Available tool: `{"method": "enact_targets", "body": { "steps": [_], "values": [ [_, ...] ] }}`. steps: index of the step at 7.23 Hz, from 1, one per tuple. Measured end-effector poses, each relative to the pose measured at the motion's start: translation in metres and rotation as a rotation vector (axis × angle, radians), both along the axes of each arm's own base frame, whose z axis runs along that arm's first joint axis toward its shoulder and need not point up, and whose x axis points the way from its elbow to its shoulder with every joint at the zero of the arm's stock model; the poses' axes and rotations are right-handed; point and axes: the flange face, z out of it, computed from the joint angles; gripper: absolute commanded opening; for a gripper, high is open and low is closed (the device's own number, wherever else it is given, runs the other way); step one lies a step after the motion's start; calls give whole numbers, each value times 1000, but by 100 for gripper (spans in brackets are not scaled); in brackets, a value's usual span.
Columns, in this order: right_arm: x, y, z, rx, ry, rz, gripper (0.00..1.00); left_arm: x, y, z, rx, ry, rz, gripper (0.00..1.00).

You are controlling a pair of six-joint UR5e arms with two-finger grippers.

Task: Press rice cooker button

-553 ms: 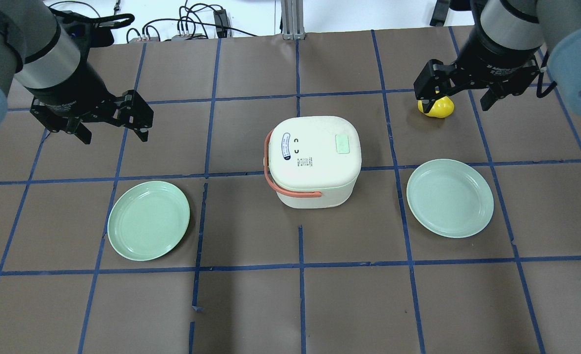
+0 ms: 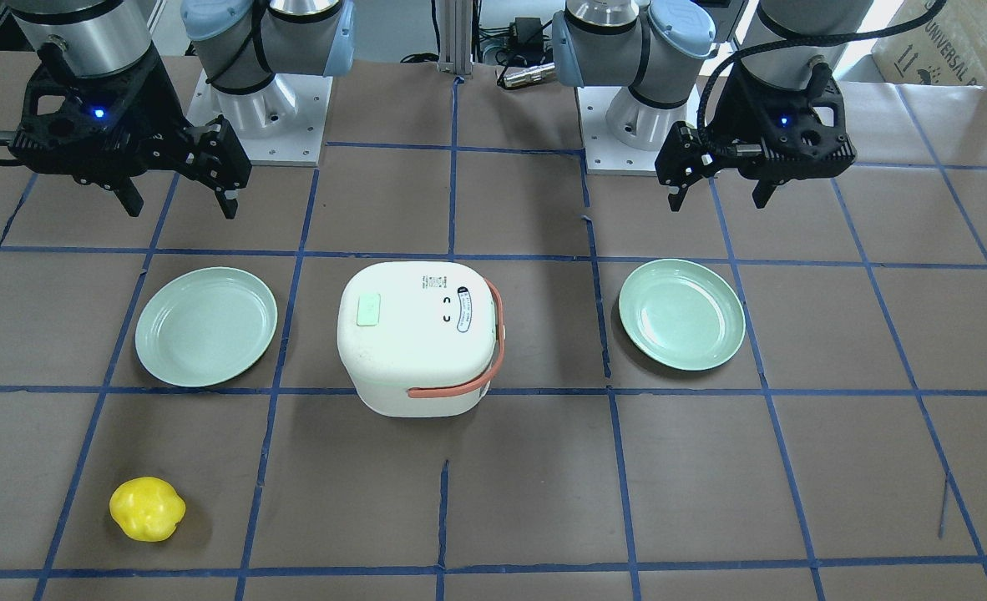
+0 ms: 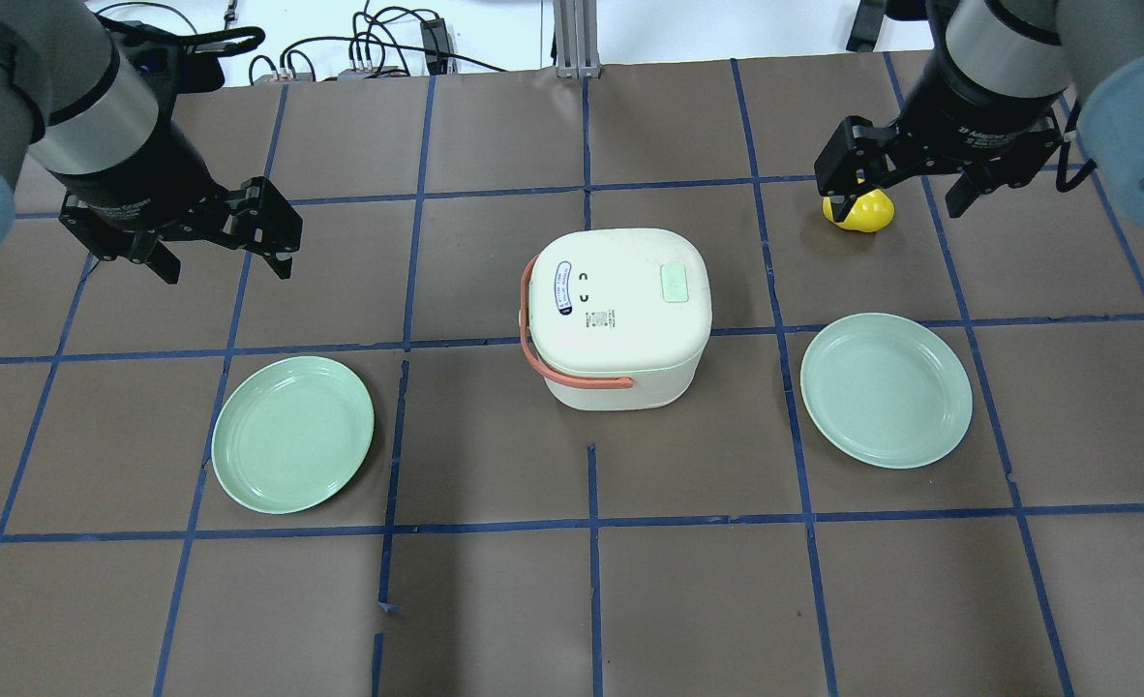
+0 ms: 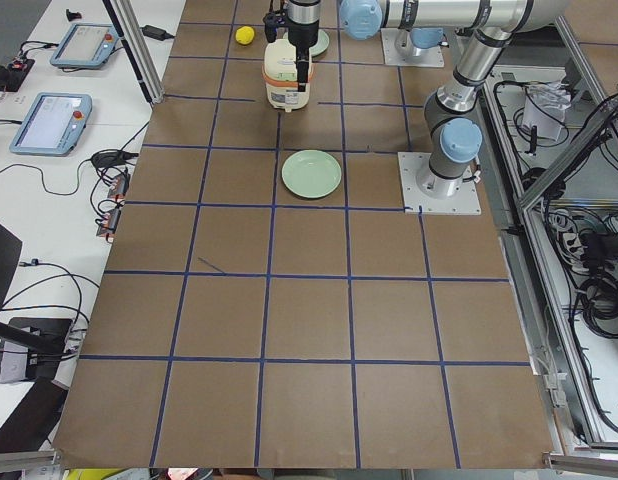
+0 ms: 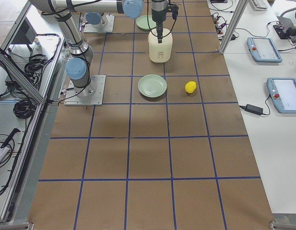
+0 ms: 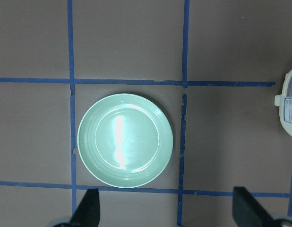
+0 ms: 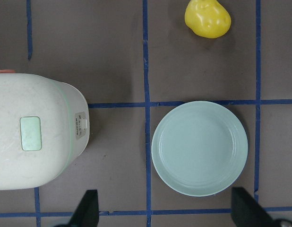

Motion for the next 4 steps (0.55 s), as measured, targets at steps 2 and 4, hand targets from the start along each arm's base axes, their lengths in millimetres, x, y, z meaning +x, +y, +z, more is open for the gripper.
{"method": "enact_targets", "body": {
  "steps": [2, 4],
  "values": [
    [0, 0, 0, -6, -1, 2, 21, 0, 0, 0, 0, 0, 0, 100],
    [0, -2, 3, -30, -1, 4, 6, 0, 0, 0, 0, 0, 0, 100]
  ]
}}
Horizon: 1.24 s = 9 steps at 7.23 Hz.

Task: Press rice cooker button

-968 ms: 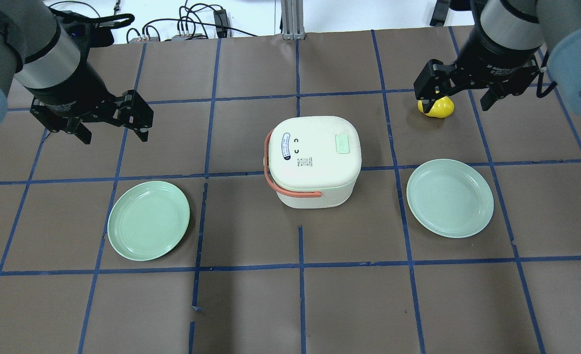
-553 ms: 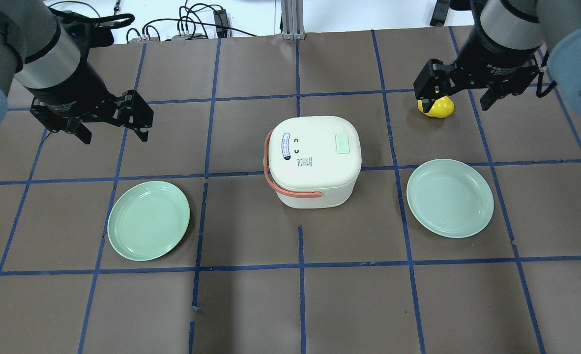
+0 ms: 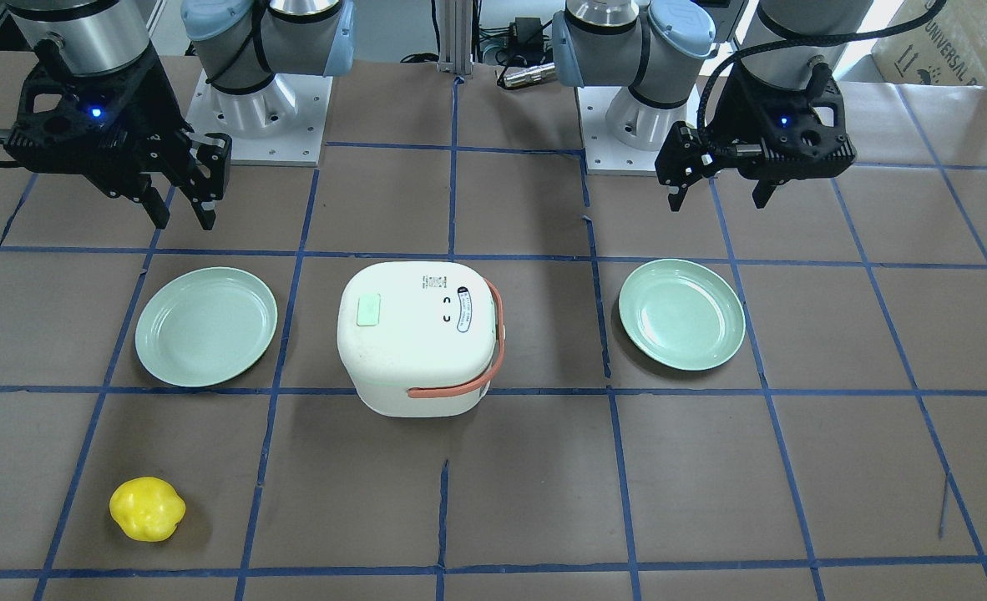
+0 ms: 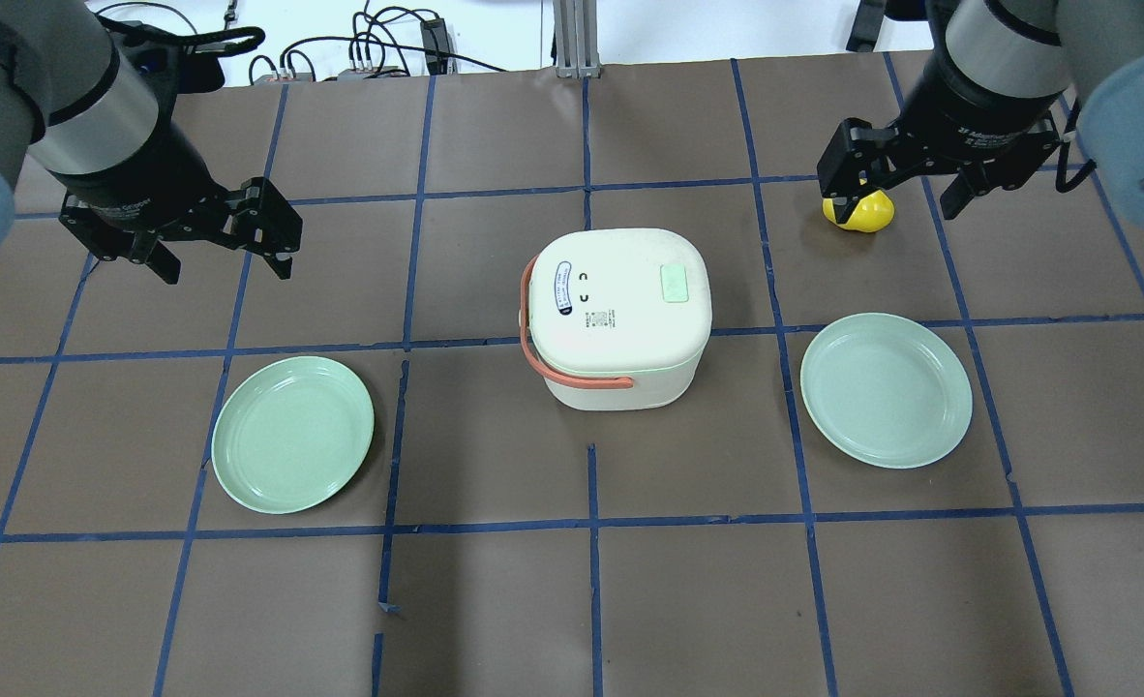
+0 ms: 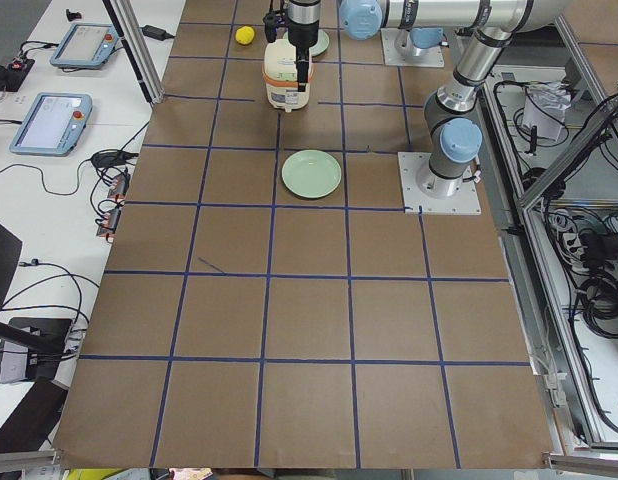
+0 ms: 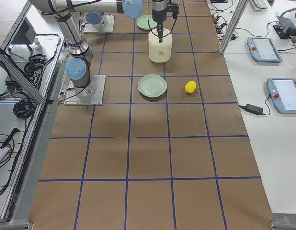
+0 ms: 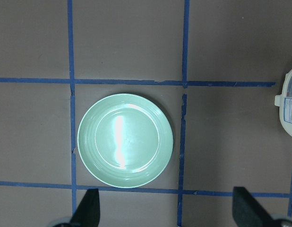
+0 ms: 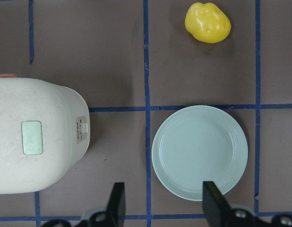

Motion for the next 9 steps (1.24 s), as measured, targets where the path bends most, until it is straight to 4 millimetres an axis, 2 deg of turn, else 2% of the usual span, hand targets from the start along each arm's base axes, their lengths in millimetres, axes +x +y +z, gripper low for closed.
{"method": "enact_targets", "body": {
  "steps": [5, 7, 9],
  "values": [
    [17, 0, 1, -13, -152, 25, 7, 0, 0, 0, -1, 0, 0, 100],
    [27, 0, -14, -14, -235, 38, 9, 0, 0, 0, -1, 0, 0, 100],
    [33, 0, -39, -37, -282, 51, 10, 0, 0, 0, -1, 0, 0, 100]
  ]
}}
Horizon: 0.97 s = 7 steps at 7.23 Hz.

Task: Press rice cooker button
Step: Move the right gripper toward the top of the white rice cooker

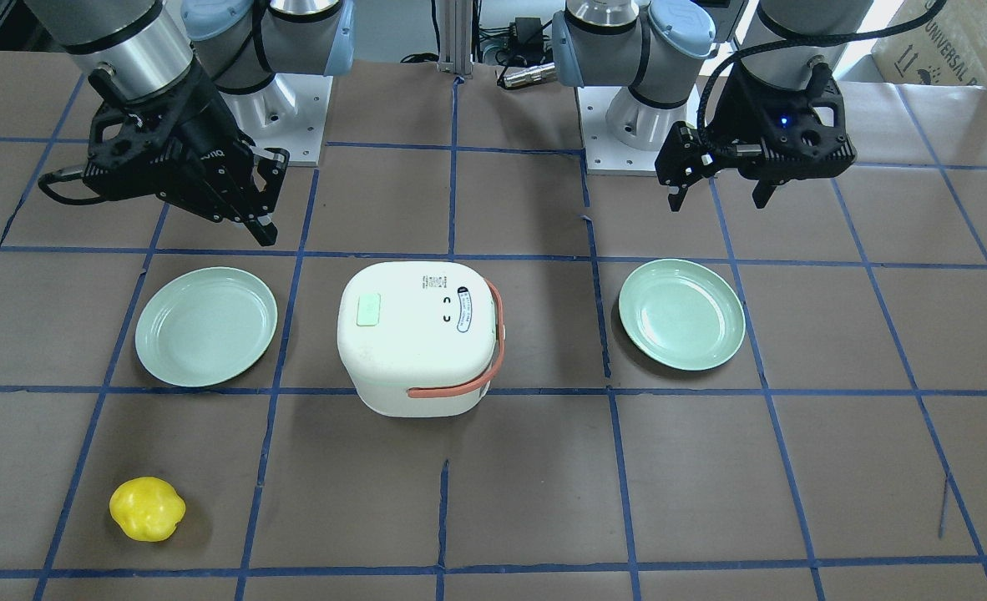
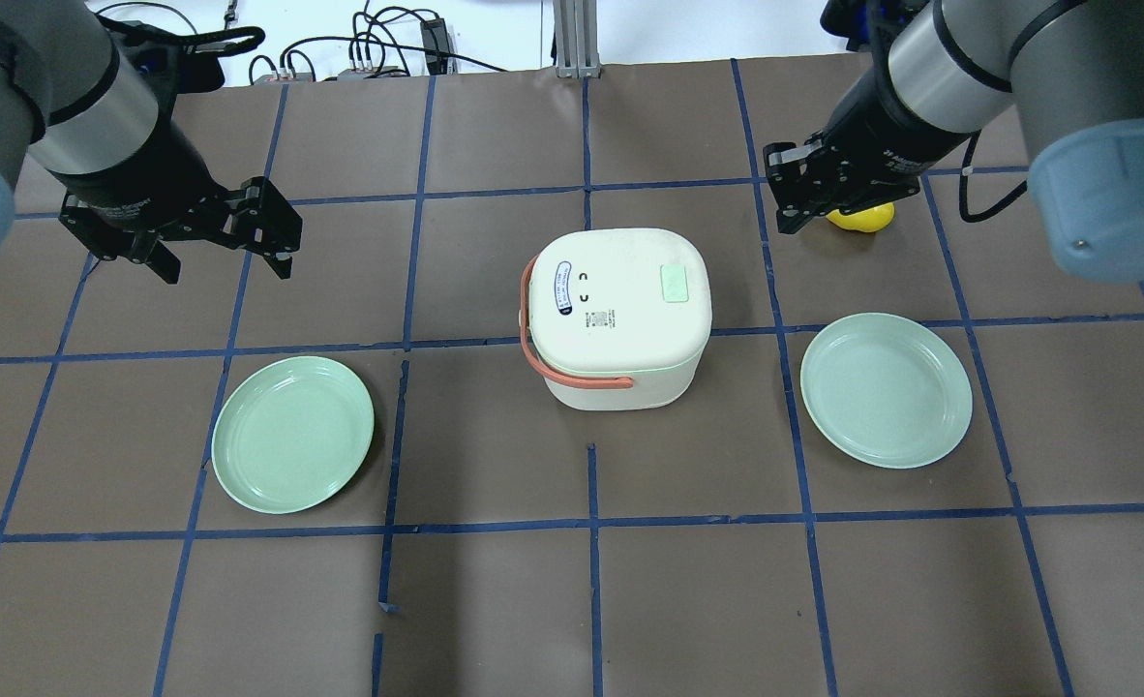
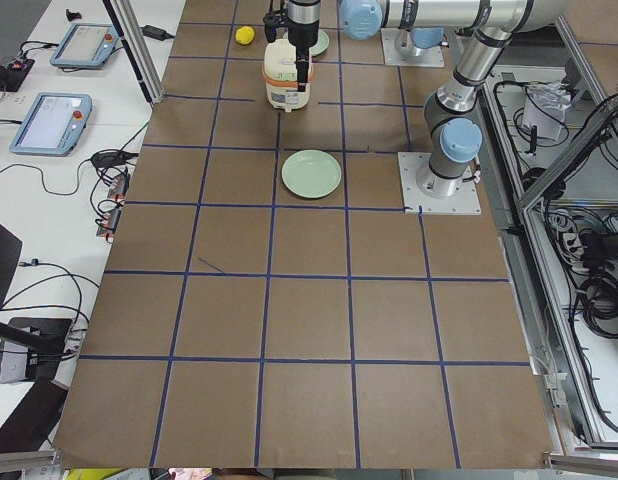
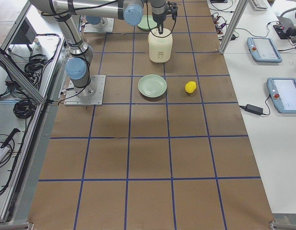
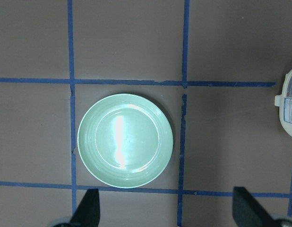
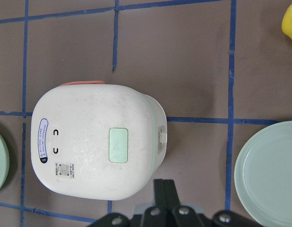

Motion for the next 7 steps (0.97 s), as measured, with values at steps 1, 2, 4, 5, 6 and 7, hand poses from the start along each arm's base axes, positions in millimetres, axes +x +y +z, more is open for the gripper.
{"method": "enact_targets", "body": {
  "steps": [1, 2, 4, 5, 6, 7],
  "values": [
    [7, 1, -9, -10, -16, 12, 10, 0, 0, 0, 0, 0, 0, 100],
    [18, 1, -15, -16, -24, 23, 10, 0, 0, 0, 0, 0, 0, 100],
    [38, -4, -28, -22, -33, 37, 10, 0, 0, 0, 1, 0, 0, 100],
    [45, -9, -36, -26, -35, 46, 10, 0, 0, 0, 0, 0, 0, 100],
    [51, -14, -44, -31, -37, 56, 10, 0, 0, 0, 0, 0, 0, 100],
    [57, -21, -54, -38, -38, 65, 10, 0, 0, 0, 0, 0, 0, 100]
  ]
}}
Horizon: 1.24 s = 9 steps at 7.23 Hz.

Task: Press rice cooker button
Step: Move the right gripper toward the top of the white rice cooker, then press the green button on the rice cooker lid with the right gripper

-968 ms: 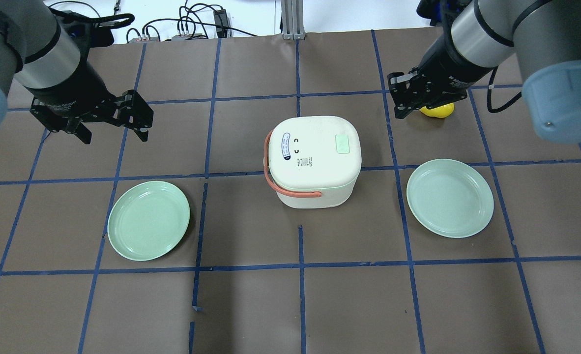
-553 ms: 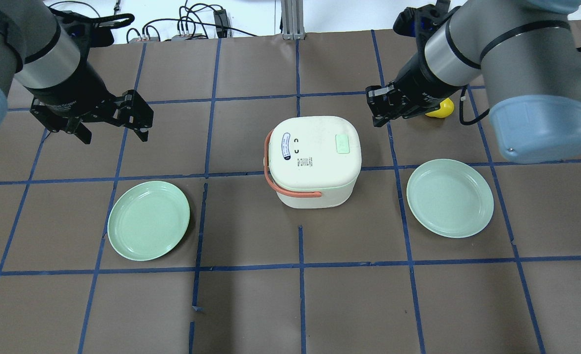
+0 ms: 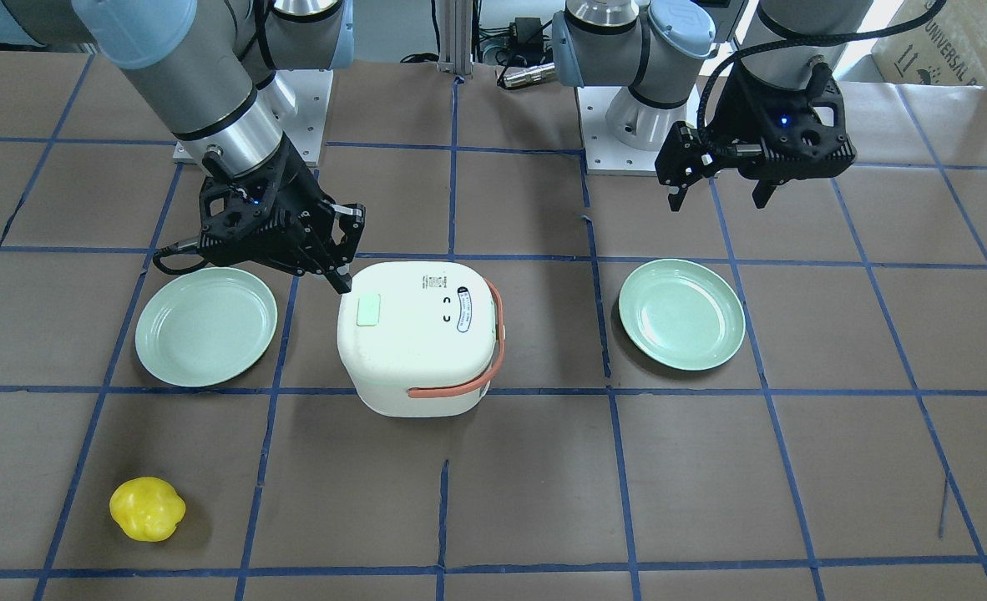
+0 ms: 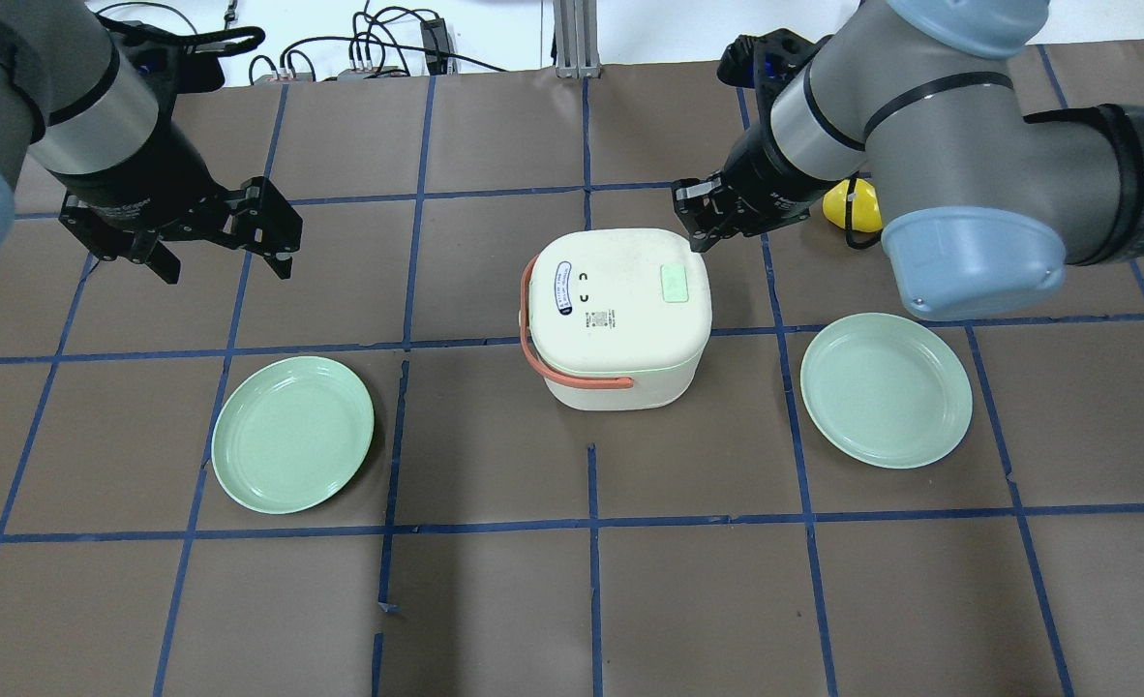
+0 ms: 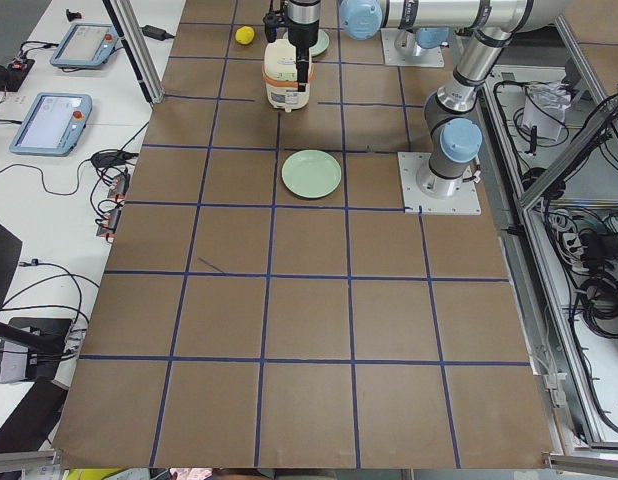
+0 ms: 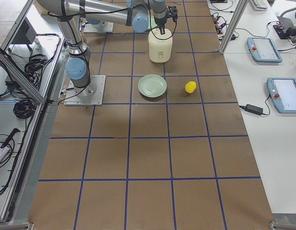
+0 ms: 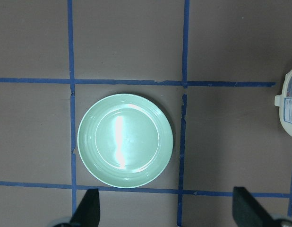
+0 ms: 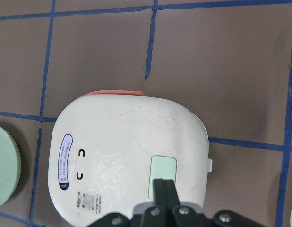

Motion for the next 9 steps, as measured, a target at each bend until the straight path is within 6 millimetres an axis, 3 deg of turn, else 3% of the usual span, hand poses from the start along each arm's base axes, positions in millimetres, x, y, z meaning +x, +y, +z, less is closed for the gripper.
{"method": "enact_targets", "body": {
  "steps": [4, 9],
  "values": [
    [23, -14, -28, -21, -2, 40, 10, 0, 0, 0, 0, 0, 0, 100],
    [17, -14, -39, -14, 3, 42, 10, 0, 0, 0, 0, 0, 0, 100]
  ]
}}
